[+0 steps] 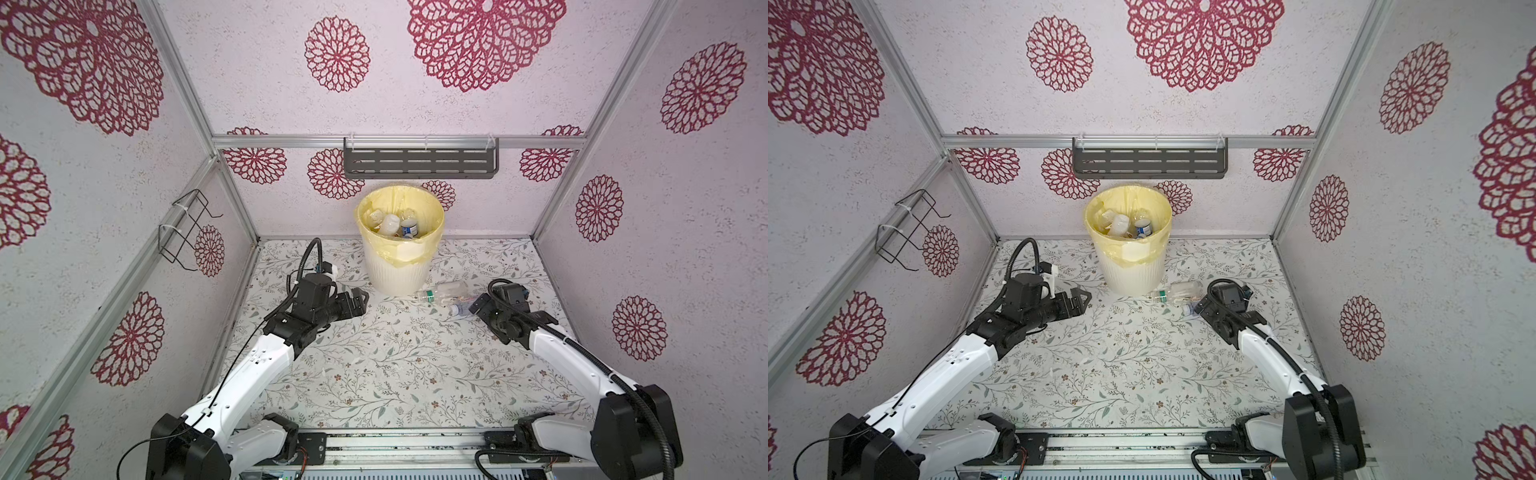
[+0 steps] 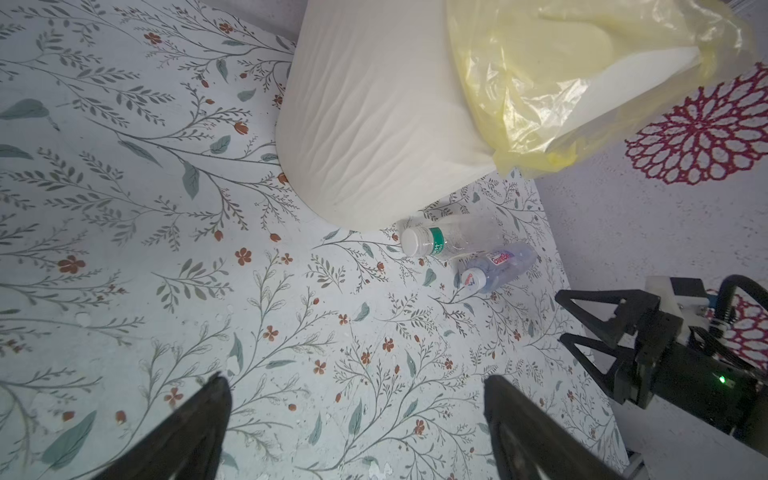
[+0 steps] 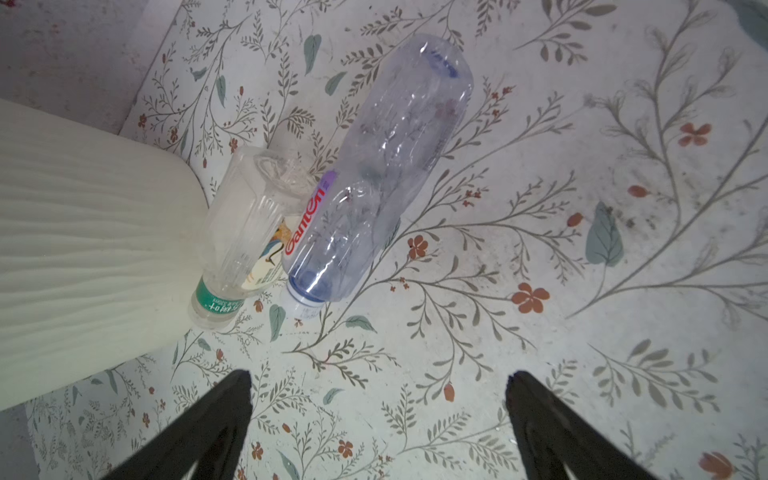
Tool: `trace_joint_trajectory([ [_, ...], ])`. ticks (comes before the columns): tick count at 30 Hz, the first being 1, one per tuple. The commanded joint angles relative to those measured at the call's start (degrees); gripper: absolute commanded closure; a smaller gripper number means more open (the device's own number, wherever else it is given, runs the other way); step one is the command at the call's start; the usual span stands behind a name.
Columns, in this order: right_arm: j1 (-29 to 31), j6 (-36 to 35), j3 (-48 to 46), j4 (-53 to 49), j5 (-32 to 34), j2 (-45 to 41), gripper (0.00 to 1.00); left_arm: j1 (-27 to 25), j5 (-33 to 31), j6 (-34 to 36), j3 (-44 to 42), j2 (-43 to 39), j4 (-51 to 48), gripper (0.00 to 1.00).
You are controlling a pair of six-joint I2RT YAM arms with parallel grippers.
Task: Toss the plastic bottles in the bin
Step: 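Lower the right gripper onto the clear Ganten bottle and close it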
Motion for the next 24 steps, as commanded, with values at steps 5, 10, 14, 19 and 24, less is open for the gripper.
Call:
trace_joint_trajectory([
  [5, -1.35, 7.95, 4.44, 2.43, -2.28, 7.48, 0.01, -0.22, 5.11, -2.59, -1.71, 1.13, 6.42, 0.03],
  [10, -1.69, 11.01, 6.4, 3.37, -0.83, 11.05, 0.01, -0.21, 5.04, -3.44, -3.66, 0.3, 7.38, 0.03],
  [14, -2.0, 13.85, 7.26, 3.22, 1.19, 12.87, 0.02, -0.25, 5.28, -4.32, -4.83, -0.44, 7.98, 0.03],
  [19, -2.55, 15.75, 8.66, 4.25, 1.59, 15.01, 0.05, -0.26, 5.26, -5.39, -6.43, -1.06, 8.99, 0.03],
  [24, -3.27, 15.84, 11.21, 3.73, 1.43, 17.72, 0.07, -0.27, 5.43, -6.09, -6.8, -1.22, 8.88, 0.03],
])
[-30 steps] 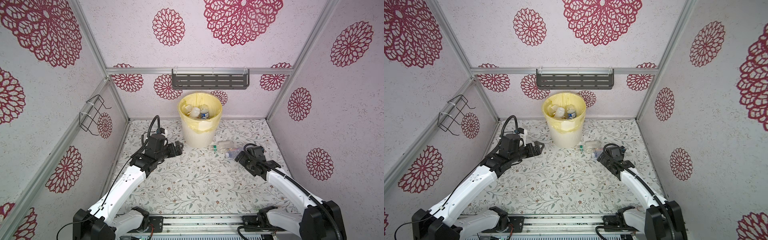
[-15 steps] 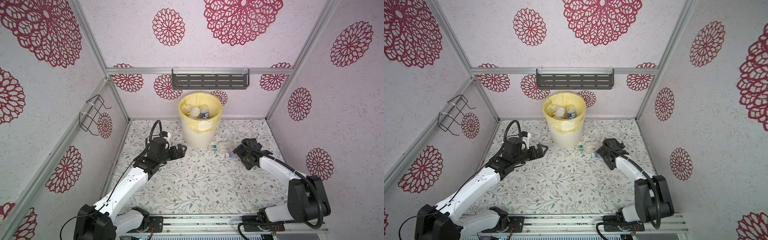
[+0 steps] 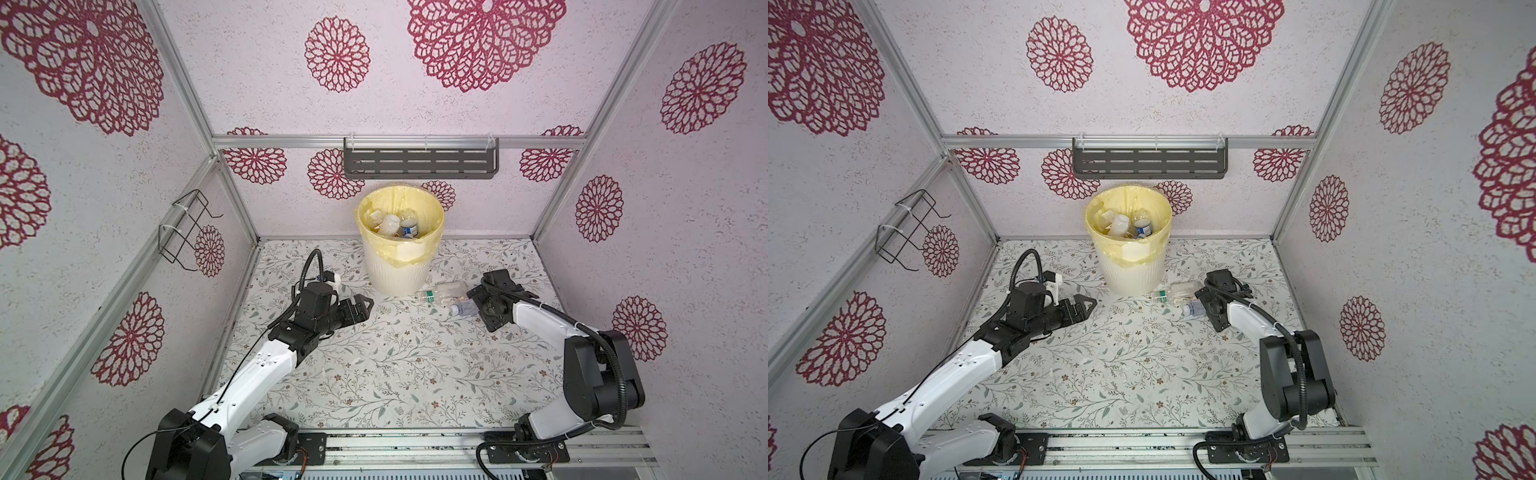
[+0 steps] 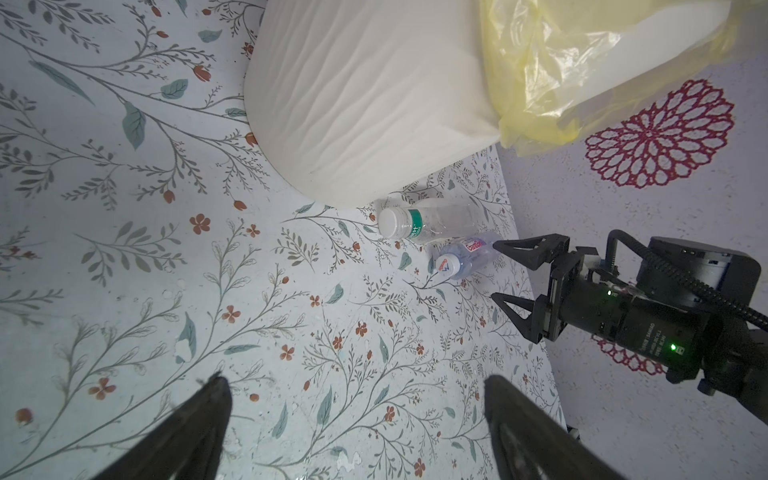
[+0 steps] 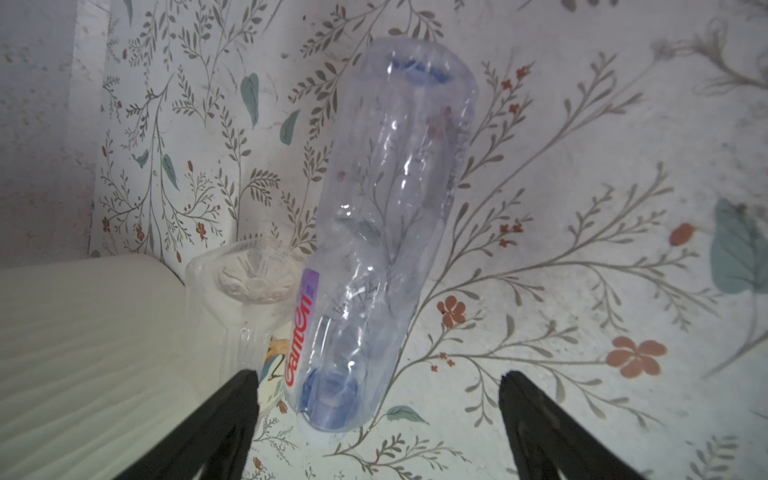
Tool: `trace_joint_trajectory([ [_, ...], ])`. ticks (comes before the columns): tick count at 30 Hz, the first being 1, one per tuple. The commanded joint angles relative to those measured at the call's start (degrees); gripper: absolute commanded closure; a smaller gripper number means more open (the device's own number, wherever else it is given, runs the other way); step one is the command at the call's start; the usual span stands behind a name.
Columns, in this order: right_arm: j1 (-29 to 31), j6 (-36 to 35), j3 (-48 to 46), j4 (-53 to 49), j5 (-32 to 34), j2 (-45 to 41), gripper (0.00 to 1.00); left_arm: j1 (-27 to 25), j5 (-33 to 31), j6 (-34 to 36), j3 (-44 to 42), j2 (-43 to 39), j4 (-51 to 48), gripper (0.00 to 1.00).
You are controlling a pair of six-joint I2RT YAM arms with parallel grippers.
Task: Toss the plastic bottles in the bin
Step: 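Lower the right gripper onto the clear Ganten bottle and close it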
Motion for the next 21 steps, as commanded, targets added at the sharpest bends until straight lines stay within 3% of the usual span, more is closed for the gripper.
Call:
trace_joint_trajectory([
  [1, -0.95, 2.21, 2.63, -0.06, 1.59, 1.19, 0.07, -0.2, 0.48, -0.46, -0.28, -1.28, 1.45, 0.03],
  [21, -2.77, 4.69, 7.24, -0.65, 4.97, 8.83, 0.13, -0.05, -2.67, -1.57, -2.22, -3.32, -0.66, 0.03],
])
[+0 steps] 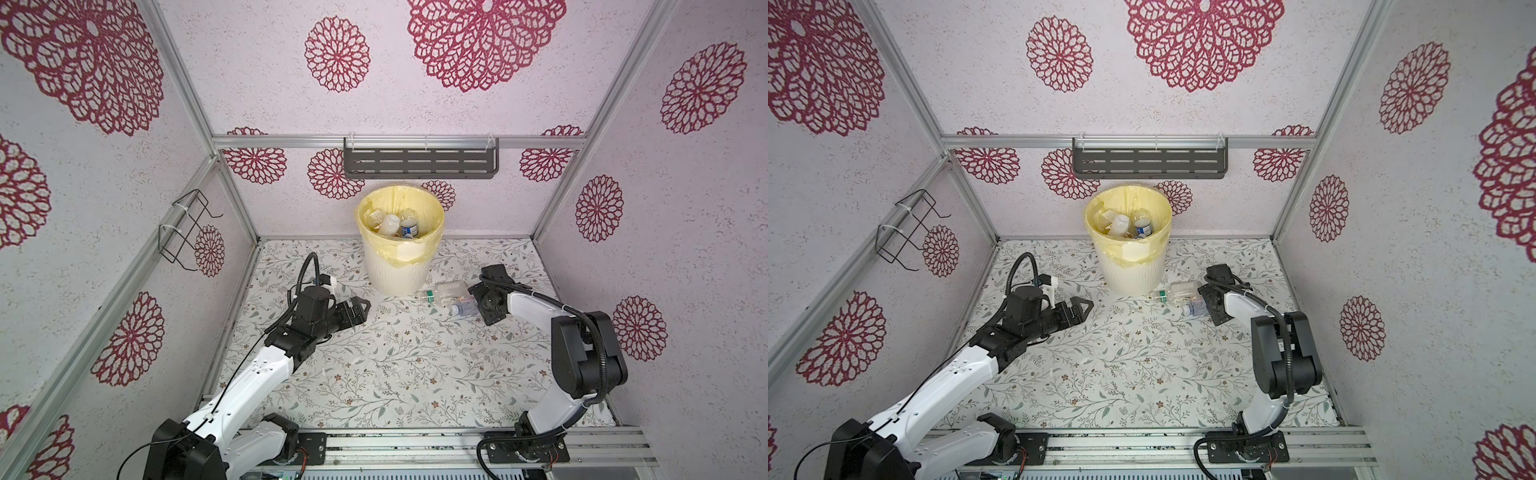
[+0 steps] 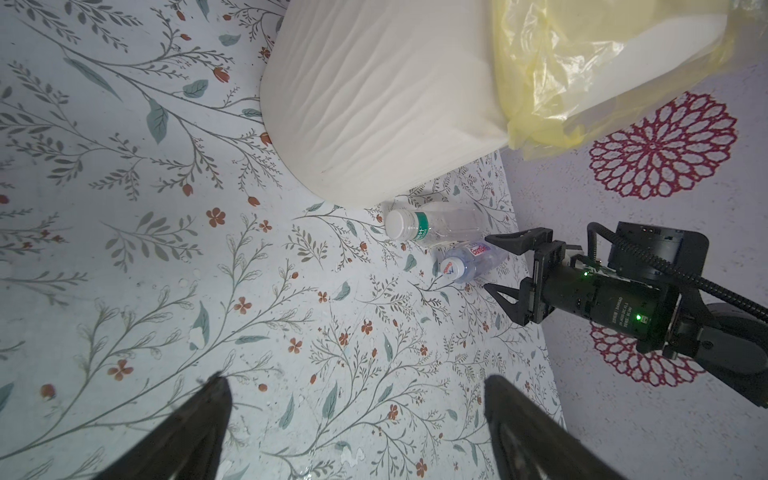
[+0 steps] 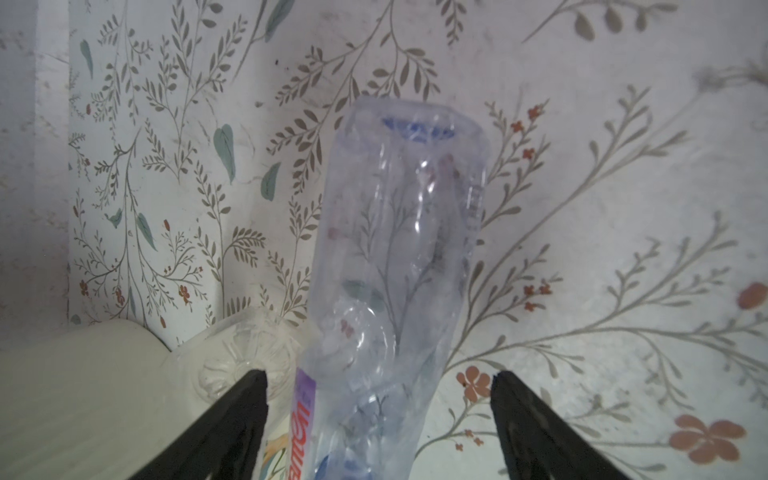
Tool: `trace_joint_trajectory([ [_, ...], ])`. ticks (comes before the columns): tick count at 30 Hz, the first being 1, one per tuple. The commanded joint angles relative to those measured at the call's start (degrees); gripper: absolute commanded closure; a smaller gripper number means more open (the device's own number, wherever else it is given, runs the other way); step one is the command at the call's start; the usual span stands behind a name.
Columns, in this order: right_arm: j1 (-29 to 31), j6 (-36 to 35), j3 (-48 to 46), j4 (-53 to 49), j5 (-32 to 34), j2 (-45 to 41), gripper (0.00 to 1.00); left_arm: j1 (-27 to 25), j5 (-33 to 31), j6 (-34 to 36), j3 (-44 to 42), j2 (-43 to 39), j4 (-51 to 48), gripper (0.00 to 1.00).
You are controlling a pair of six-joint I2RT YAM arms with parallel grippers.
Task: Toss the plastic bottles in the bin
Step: 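Lower the right gripper onto the clear Ganten bottle and close it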
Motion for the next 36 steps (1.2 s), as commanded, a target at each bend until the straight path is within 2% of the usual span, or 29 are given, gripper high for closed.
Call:
trace_joint_trajectory([
  [1, -1.19, 1.66, 3.11, -2.15, 3.17, 1.3, 0.13, 0.03, -0.71, -0.56, -0.4, -0.25, 0.13, 0.03],
  [10, -2.1, 0.36, 8.09, -3.84, 2.03, 7.08, 0.15, 0.05, -0.24, -1.95, -0.67, 0.58, 1.13, 0.03],
  [13, -2.1, -0.71, 11.02, -7.17, 2.05, 9.48, 0.17, 0.22, -0.09, -2.48, -0.88, 0.62, 1.37, 0.03],
  [15, -2.09, -1.92, 11.33, -7.4, 1.89, 10.23, 0.24, 0.31, 0.19, -2.91, -1.18, 0.62, 1.95, 0.03],
  [19, -2.09, -1.42, 8.96, -6.23, 1.62, 9.38, 0.37, 0.43, 0.38, -3.55, -1.54, 0.8, 2.42, 0.03],
  [24, -2.17, -1.3, 4.52, -4.81, 2.48, 6.26, 0.44, 0.64, 0.46, -4.11, -1.59, 1.1, 2.69, 0.03],
  [30, -2.1, -2.22, -2.29, -2.45, 2.46, 1.23, 0.44, 0.65, 0.2, -4.64, -1.7, 0.98, 2.43, 0.03],
  [36, -2.1, -5.62, -9.51, 0.78, -0.56, -3.86, 0.45, 0.65, 0.03, -5.17, -1.64, 1.35, 2.44, 0.03],
])
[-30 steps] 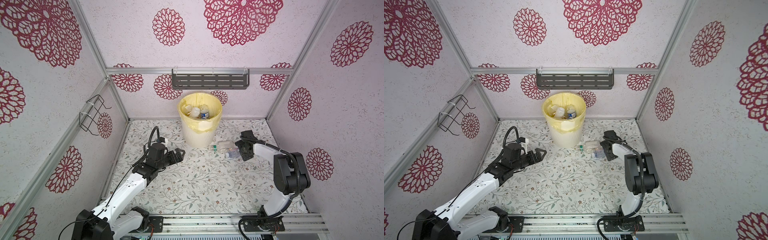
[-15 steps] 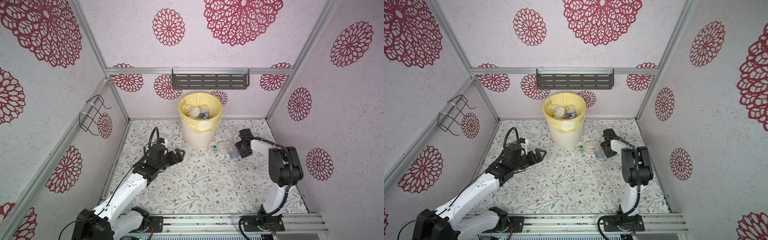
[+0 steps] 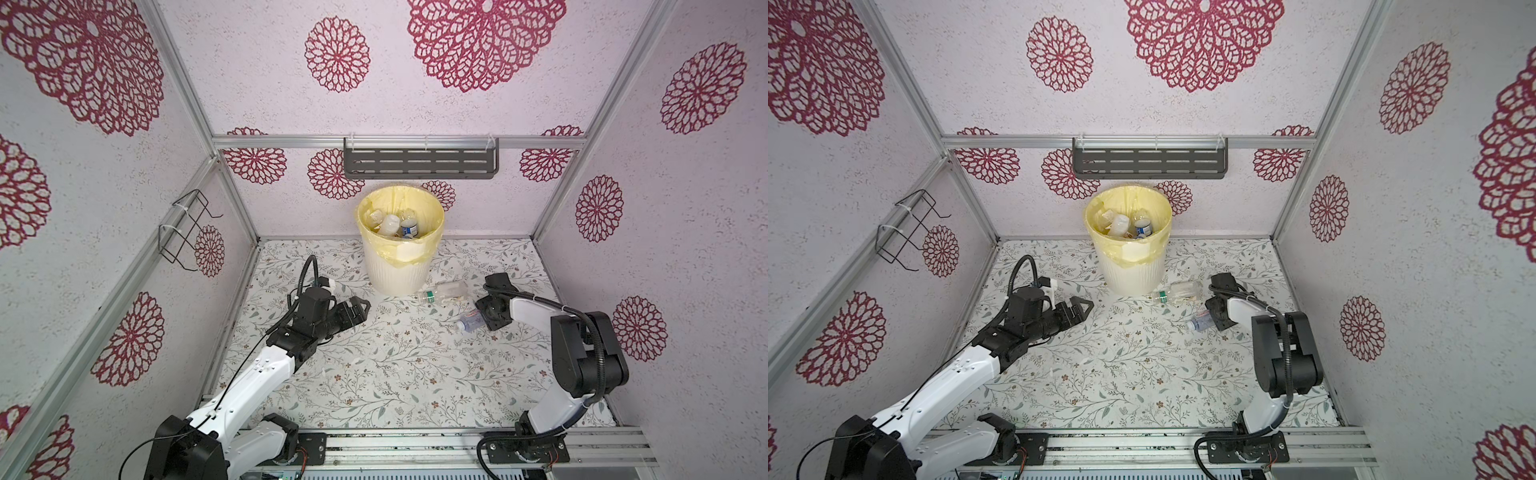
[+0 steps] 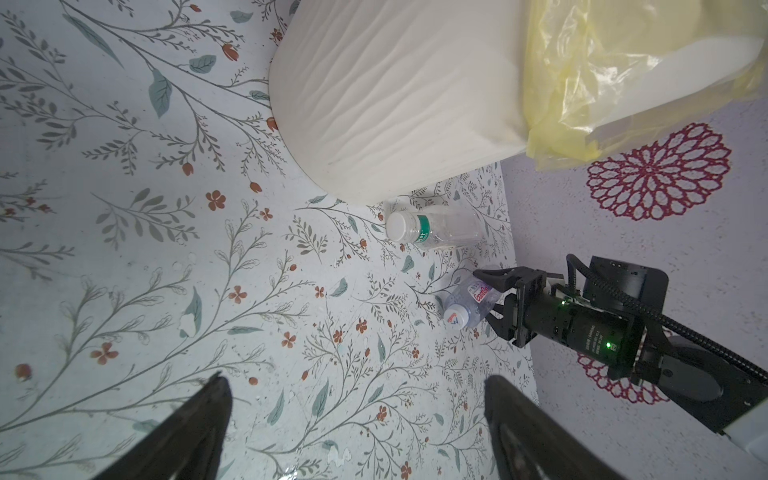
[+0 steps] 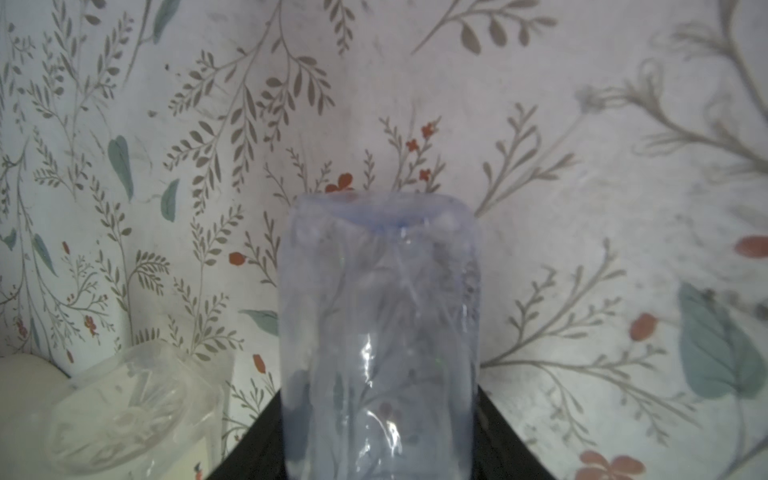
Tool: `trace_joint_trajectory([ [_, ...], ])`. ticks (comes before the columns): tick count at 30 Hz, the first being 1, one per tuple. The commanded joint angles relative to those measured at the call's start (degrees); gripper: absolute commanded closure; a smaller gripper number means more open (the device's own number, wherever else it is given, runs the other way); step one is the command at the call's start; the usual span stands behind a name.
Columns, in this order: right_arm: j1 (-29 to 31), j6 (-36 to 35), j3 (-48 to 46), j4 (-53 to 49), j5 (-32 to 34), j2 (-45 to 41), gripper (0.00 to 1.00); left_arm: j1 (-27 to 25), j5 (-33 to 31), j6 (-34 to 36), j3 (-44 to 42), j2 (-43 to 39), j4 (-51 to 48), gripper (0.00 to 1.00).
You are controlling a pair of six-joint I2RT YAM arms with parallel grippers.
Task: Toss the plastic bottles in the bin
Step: 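Lower the right gripper onto the clear Ganten bottle and close it, then lift the Ganten bottle with the right gripper and carry it over the bin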
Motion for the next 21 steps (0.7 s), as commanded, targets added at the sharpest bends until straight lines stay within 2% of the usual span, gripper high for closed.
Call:
trace_joint_trajectory([
  [1, -0.25, -3.25, -3.87, -0.02, -1.78, -3.11, 0.45, 0.29, -0.35, -0.47, -0.54, 0.52, 1.09, 0.03],
  [6, -0.25, -7.27, -8.9, 3.44, -6.26, -6.32, 0.46, 0.37, -0.69, -0.56, 0.38, 1.36, 0.92, 0.03],
  [10, -0.25, -11.76, -10.87, 5.12, -11.28, -7.06, 0.52, 0.34, -0.89, -1.12, 1.43, 2.47, 1.32, 0.03],
  [21, -0.18, -14.23, -20.34, 9.16, -16.47, -15.54, 0.53, 0.36, -2.57, -2.26, 4.76, 5.23, 1.89, 0.03],
])
